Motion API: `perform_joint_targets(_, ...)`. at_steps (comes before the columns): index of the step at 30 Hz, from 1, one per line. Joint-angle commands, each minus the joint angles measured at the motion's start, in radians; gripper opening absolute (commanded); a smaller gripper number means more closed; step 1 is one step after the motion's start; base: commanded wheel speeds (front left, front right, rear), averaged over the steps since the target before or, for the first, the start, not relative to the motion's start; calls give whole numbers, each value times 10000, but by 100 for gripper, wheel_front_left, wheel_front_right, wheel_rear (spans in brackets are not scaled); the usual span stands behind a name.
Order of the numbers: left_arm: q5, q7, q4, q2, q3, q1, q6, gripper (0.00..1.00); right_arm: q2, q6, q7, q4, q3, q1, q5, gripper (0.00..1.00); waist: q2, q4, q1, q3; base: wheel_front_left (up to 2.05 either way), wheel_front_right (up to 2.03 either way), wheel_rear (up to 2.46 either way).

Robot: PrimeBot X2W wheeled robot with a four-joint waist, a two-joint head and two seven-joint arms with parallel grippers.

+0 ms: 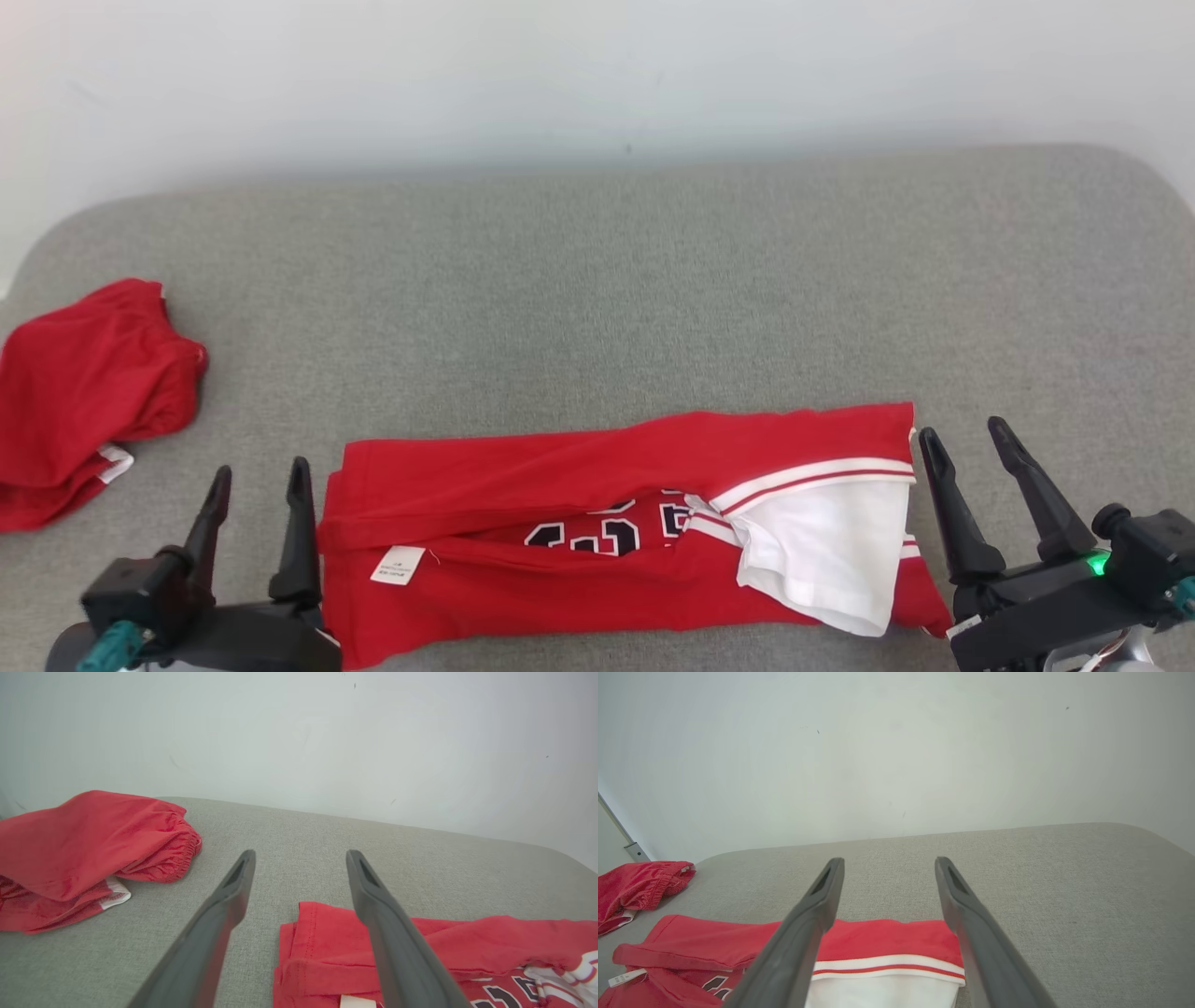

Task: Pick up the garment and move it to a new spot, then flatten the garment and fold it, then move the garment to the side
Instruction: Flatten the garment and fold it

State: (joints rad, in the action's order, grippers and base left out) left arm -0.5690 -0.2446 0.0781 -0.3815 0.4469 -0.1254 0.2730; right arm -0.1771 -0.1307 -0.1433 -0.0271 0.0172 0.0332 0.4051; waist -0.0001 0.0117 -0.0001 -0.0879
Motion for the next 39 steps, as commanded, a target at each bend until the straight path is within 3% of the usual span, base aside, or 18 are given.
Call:
perform_joint_targets(1, 178, -64, 24, -46, 26, 116, -8, 100, 40, 2, -94, 39, -110, 69, -233, 100, 1, -78, 1, 247, 0, 0, 0)
perform_joint_targets(10, 757, -196, 448, 45, 241, 322, -472, 100, 370, 2, -63, 423, -299, 476, -1159, 100, 1, -160, 1, 766, 0, 0, 0)
perform_joint_targets(26, 1193, -198, 623, 576, -284, 667, -864, 100, 470, 2, 194, 874, -528, 691, -1136, 100, 1, -456, 1, 927, 0, 0, 0)
perform_joint_targets(39, 1495, -199, 850, 944, -278, -88, -1070, 100, -86, 0, 590, 2922, -518, -4, -713, 100, 1, -938, 1, -12, 0, 0, 0)
